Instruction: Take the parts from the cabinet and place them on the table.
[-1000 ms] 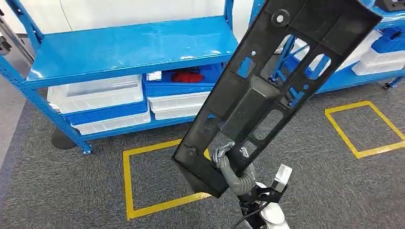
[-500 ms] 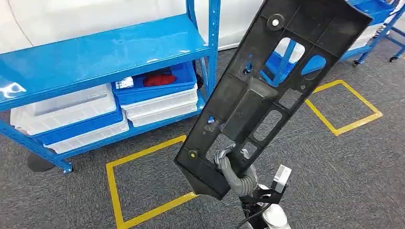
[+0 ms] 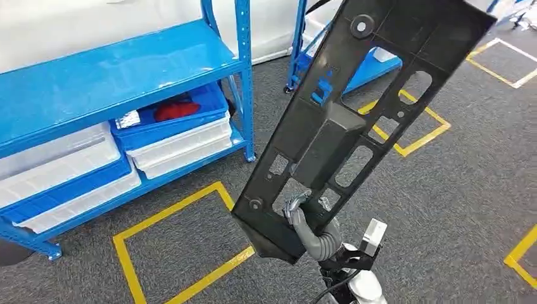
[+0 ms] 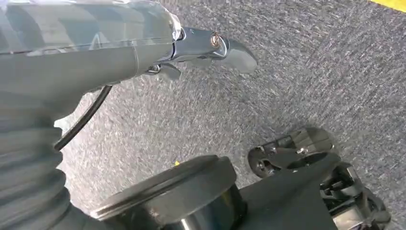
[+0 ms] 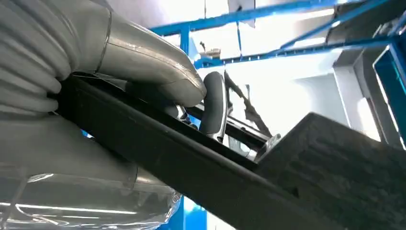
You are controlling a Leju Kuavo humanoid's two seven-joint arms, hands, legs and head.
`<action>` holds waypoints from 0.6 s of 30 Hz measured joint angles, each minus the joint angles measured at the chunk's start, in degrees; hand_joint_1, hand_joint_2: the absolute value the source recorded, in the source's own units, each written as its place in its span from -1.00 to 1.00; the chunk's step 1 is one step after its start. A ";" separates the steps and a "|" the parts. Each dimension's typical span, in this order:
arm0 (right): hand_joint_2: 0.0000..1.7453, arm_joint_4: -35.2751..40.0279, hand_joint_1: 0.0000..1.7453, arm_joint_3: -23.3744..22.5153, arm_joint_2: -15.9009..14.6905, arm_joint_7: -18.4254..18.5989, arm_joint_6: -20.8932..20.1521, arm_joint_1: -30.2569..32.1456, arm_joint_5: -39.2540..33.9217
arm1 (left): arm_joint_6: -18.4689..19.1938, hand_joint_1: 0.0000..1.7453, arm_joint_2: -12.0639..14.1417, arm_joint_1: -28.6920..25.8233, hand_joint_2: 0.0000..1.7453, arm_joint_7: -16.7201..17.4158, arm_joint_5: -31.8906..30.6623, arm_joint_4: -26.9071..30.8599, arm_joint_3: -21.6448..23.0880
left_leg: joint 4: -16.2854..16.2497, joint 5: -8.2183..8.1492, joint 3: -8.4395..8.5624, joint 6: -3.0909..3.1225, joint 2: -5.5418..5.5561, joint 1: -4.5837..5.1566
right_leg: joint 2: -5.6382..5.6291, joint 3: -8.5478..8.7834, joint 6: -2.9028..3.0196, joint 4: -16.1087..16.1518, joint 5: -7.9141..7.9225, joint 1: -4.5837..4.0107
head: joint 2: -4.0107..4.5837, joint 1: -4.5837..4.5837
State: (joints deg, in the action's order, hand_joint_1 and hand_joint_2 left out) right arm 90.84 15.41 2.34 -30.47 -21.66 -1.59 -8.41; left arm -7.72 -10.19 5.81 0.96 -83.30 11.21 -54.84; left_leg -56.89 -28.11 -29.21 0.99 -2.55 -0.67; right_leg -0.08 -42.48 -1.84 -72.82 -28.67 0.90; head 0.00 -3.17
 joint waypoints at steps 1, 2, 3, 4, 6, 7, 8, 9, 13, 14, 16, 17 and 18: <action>1.00 0.00 1.00 0.00 -0.02 0.00 0.00 -0.13 0.00 | -0.02 -1.00 0.00 0.02 1.00 0.00 0.02 0.00 -0.02 | 0.00 -0.14 0.21 -0.11 -0.53 0.03 | 0.56 2.73 0.19 4.88 2.38 -0.03 | 0.00 0.00; 1.00 0.00 1.00 0.00 -0.04 0.00 0.00 -0.35 0.00 | -0.02 -1.00 -0.02 0.01 1.00 0.00 0.02 0.00 -0.02 | 0.00 -0.35 0.54 -0.30 -1.06 0.07 | 2.04 6.20 0.56 10.95 4.74 -0.18 | 0.00 0.00; 1.00 0.00 1.00 0.00 -0.07 0.00 -0.02 -0.58 0.00 | -0.04 -1.00 -0.02 -0.03 1.00 0.02 0.02 0.00 -0.04 | 0.00 -0.52 0.68 -0.57 -1.37 0.25 | 4.44 7.78 0.99 13.87 4.01 -0.64 | 0.00 0.00; 1.00 0.00 1.00 0.00 -0.07 0.00 -0.04 -0.83 0.02 | -0.04 -1.00 -0.02 -0.07 1.00 0.04 0.02 0.00 -0.04 | -0.15 -0.75 0.59 -0.95 -1.71 0.63 | 4.07 7.65 1.84 14.23 4.11 -1.09 | 0.00 0.00; 1.00 0.00 1.00 -0.04 -0.15 -0.02 -0.02 -0.86 0.02 | -0.11 -1.00 0.00 0.00 1.00 0.07 0.02 0.02 -0.07 | 0.05 -0.87 0.84 -1.30 -2.60 0.66 | 3.06 7.35 2.19 14.08 3.95 -1.27 | 0.00 0.00; 1.00 0.00 1.00 -0.07 -0.17 0.00 -0.02 -0.87 0.02 | -0.15 -1.00 0.00 0.02 1.00 0.07 0.02 0.02 -0.07 | 0.30 -0.87 1.01 -1.49 -3.12 0.70 | 2.54 7.29 2.46 14.12 3.98 -1.31 | 0.00 0.00; 1.00 0.02 1.00 -0.07 -0.17 0.00 -0.02 -0.84 0.02 | -0.28 -1.00 0.00 0.12 1.00 0.07 0.02 0.02 -0.09 | 0.09 -1.41 1.04 -1.98 -2.65 0.65 | 1.84 7.67 3.10 14.87 4.39 -0.48 | 0.00 0.00; 1.00 0.02 1.00 -0.07 -0.17 -0.02 -0.07 -0.98 0.02 | -0.28 -1.00 0.00 0.08 1.00 0.07 0.04 0.02 -0.09 | -1.13 -2.39 0.76 -2.14 -0.37 0.48 | 1.37 7.75 3.37 15.10 4.47 -0.50 | 0.00 0.00; 1.00 -0.15 1.00 -0.07 -0.20 0.00 -0.11 -1.38 0.04 | -0.52 -1.00 -0.04 0.57 1.00 -0.31 0.39 0.02 -0.28 | -17.52 -9.52 -6.67 -2.52 2.09 0.42 | -0.95 7.65 3.87 15.04 4.54 -0.59 | 0.00 -0.02; 1.00 -0.22 1.00 -0.07 -0.19 0.04 -0.11 -1.38 0.04 | -0.55 -1.00 -0.06 0.69 1.00 -0.29 0.33 0.02 -0.35 | -17.93 -8.77 -6.92 -2.50 2.09 0.40 | -1.69 7.68 3.87 14.98 4.54 -0.58 | 0.00 -0.02; 1.00 -0.22 1.00 -0.07 -0.20 0.15 -0.04 -1.34 0.07 | -0.52 -1.00 -0.13 0.59 1.00 -0.13 0.07 0.02 -0.37 | -11.48 -3.90 -4.27 -2.46 2.30 0.14 | -3.42 7.72 3.72 14.59 4.48 -0.50 | 0.00 -0.02; 1.00 -0.17 1.00 -0.07 -0.17 0.18 0.00 -1.34 0.07 | -0.52 -1.00 -0.15 0.42 1.00 0.02 -0.04 0.02 -0.37 | -6.32 -0.87 -2.21 -2.48 3.30 -0.15 | -4.25 7.71 3.52 14.27 4.36 -0.46 | 0.00 -0.02; 1.00 -0.17 1.00 -0.07 -0.20 0.22 0.00 -1.30 0.07 | -0.50 -1.00 -0.15 0.15 1.00 0.07 -0.09 0.02 -0.37 | -3.01 0.16 -1.05 -2.42 5.74 -0.53 | -4.84 7.43 3.24 14.04 4.20 -0.44 | 0.00 0.00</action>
State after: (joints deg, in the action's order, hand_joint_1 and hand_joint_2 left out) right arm 90.66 15.34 2.14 -30.25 -21.66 -2.89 -8.35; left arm -8.22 -10.34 5.97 1.03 -83.38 11.23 -55.21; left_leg -59.90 -27.95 -30.27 -1.43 3.20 -1.20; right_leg -4.91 -35.05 1.40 -58.77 -24.47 0.46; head 0.00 -3.17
